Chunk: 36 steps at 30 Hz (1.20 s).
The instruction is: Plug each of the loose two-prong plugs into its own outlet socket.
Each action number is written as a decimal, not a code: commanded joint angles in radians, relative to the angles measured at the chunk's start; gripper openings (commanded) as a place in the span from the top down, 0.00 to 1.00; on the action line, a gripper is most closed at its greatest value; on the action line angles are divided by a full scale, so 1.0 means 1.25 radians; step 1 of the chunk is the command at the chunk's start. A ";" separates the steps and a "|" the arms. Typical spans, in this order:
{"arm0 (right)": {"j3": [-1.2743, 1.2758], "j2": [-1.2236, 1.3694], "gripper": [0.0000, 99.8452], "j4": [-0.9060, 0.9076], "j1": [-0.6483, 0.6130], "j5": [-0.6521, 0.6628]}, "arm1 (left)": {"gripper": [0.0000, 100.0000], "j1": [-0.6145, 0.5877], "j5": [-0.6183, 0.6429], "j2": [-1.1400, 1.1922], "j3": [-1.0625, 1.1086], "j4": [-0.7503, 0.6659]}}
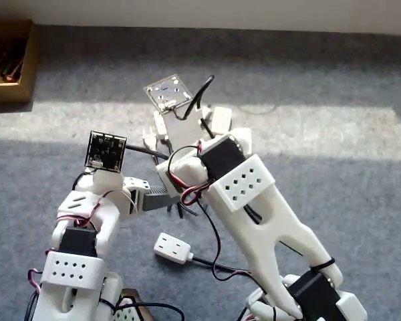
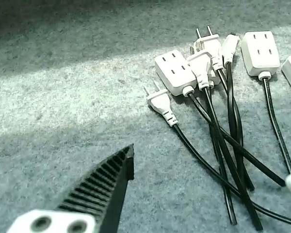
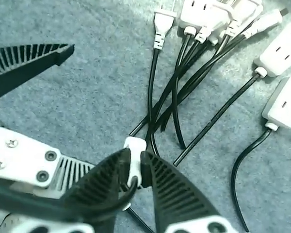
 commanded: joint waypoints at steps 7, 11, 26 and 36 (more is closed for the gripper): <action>-0.031 -0.002 0.99 -0.015 0.109 0.009 | 0.42 -0.015 -0.006 -0.003 -0.002 -0.011; -0.036 0.023 0.99 -0.015 0.137 0.002 | 0.42 -0.013 -0.006 -0.003 -0.002 -0.011; -0.034 0.105 0.99 0.101 0.101 -0.053 | 0.42 -0.272 0.161 0.004 -0.006 -0.086; 0.030 0.104 0.99 0.126 0.060 -0.085 | 0.42 -0.359 0.160 0.007 -0.001 -0.120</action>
